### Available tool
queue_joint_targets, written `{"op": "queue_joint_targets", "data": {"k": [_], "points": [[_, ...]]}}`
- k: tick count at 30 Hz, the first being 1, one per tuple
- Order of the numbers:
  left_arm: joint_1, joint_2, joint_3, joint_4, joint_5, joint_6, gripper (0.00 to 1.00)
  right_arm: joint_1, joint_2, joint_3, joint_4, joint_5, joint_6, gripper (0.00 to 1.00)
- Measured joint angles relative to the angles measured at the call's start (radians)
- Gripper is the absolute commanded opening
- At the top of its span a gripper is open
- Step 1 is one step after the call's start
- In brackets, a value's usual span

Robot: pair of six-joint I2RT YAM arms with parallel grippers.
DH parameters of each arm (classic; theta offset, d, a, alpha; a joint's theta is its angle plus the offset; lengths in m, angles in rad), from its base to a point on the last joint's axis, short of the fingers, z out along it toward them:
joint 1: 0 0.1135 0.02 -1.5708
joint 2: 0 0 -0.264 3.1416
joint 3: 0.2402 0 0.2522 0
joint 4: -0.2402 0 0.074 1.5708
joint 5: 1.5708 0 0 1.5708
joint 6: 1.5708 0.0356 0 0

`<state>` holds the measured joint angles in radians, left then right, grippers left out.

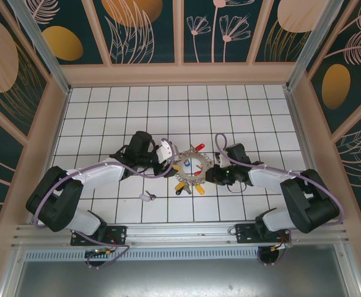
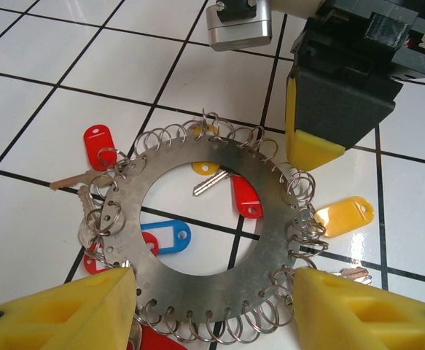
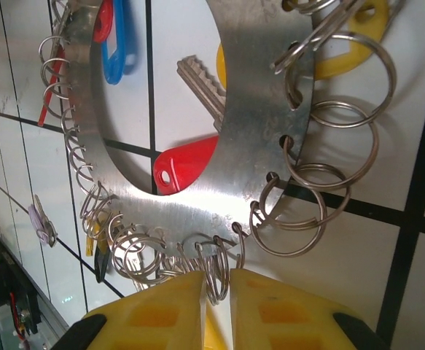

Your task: Put the keys on the keyring

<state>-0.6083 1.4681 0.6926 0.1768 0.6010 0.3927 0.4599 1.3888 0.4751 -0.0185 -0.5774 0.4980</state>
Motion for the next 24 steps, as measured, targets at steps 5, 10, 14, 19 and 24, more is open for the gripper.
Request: {"op": "queue_joint_targets", "data": {"k": [5, 10, 14, 19, 24], "points": [[-0.001, 0.000, 0.000, 0.000, 0.000, 0.000, 0.59, 0.000, 0.009, 0.000, 0.013, 0.000, 0.007, 0.17], [-0.001, 0.000, 0.000, 0.000, 0.000, 0.000, 0.59, 0.000, 0.024, 0.000, 0.031, 0.000, 0.014, 0.18], [-0.001, 0.000, 0.000, 0.000, -0.001, 0.000, 0.59, 0.016, 0.035, 0.000, 0.041, 0.000, 0.027, 0.21], [-0.001, 0.000, 0.000, 0.003, -0.005, -0.001, 0.58, 0.051, 0.035, 0.000, 0.047, 0.010, 0.042, 0.20], [-0.002, 0.003, 0.000, 0.006, -0.019, -0.006, 0.58, 0.087, 0.041, 0.000, 0.071, 0.051, 0.085, 0.20]]}}
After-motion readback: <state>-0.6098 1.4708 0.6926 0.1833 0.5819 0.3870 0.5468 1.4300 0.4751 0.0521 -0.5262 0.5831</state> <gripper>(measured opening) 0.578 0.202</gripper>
